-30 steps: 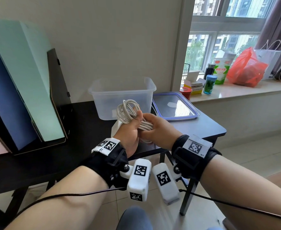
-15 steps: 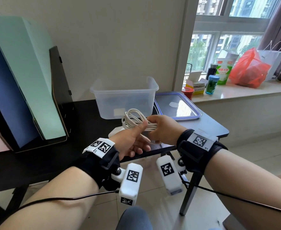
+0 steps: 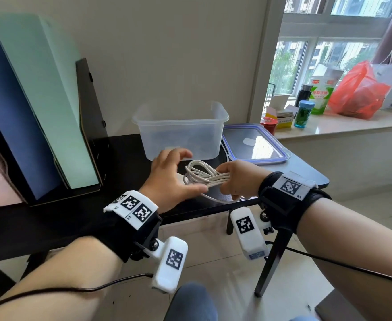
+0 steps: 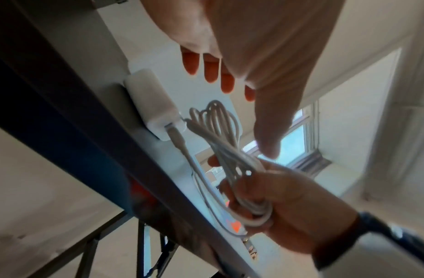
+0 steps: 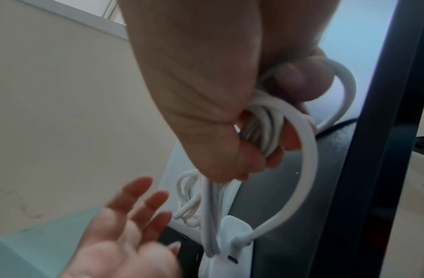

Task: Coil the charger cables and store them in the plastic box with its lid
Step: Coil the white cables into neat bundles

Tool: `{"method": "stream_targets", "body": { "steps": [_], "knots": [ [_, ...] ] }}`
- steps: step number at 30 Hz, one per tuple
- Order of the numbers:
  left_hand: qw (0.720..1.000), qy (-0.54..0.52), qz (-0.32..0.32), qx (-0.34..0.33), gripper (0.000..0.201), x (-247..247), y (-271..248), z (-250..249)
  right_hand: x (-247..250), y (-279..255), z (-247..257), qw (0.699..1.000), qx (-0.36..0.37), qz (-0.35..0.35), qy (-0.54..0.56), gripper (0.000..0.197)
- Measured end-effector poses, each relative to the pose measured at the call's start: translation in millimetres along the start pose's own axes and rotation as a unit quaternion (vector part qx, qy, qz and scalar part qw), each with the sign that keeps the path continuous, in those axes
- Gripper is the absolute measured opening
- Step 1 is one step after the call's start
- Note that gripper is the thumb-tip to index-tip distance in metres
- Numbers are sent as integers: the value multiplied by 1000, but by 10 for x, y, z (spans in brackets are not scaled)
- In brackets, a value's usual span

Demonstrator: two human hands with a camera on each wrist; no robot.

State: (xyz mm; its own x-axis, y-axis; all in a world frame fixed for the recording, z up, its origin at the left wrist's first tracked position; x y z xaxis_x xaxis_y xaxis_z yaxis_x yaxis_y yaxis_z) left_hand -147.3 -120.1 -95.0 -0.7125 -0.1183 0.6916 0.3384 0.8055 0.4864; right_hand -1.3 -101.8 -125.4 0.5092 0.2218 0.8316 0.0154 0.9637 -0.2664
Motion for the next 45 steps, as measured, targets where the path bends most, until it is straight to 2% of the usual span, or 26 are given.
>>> {"method": "stream_targets", "body": {
  "steps": [2,3,6,9,15,18,21,24,26,28,30,34,38,41,45],
  "knots": [
    [992,53,100,-58,98,-263,28,-125,3,4,4,1000,-6,5,1,25],
    [983,93,141,-75,106,-387,34,-147,-8,6,10,1000,-9,11,3,25],
    [957,192,202,-81,109,-622,65,-92,-45,15,4,999,-28,34,16,21],
    [948,238,197,-82,104,-659,122,-62,-27,33,-33,998,-43,46,31,20],
    [946,243,193,-88,81,-639,173,-81,-52,1,-32,995,-31,91,40,22],
    [955,226,168,-94,52,-603,197,-69,-40,19,-47,993,-19,96,63,26],
    [967,195,137,-92,12,-525,245,-82,-9,23,-37,983,29,116,140,29],
    [968,198,136,-78,8,-487,294,-63,91,40,-107,959,49,116,255,41],
    [970,201,125,-62,14,-435,328,-29,182,55,-183,940,49,93,324,37],
    [976,189,107,-32,18,-349,364,32,223,80,-277,941,44,65,328,28],
    [982,168,83,-6,17,-252,410,89,203,96,-332,949,37,48,309,10],
    [988,140,58,25,22,-135,449,135,188,139,-283,961,76,11,265,24],
    [994,99,31,44,25,-1,476,183,227,128,-231,967,85,-45,238,22],
    [997,58,4,53,24,109,498,214,331,68,-192,967,91,-123,202,13],
    [994,65,-2,91,26,173,460,295,574,-124,-67,951,123,-249,136,11]
  ]
}}
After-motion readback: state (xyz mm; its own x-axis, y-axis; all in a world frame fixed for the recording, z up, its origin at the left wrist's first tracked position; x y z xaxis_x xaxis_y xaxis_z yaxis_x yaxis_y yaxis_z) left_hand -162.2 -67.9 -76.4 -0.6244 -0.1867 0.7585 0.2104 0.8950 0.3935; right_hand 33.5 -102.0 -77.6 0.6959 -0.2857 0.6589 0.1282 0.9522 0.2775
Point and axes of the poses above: each hand's wrist, its own y-axis towards the middle knuckle, its own x-axis out of the back of the hand, z = x × y, the point moved 10 cm from there along y, towards the middle knuckle, and after that the axes turned 15 degrees about -x, right-handed, at the moved point
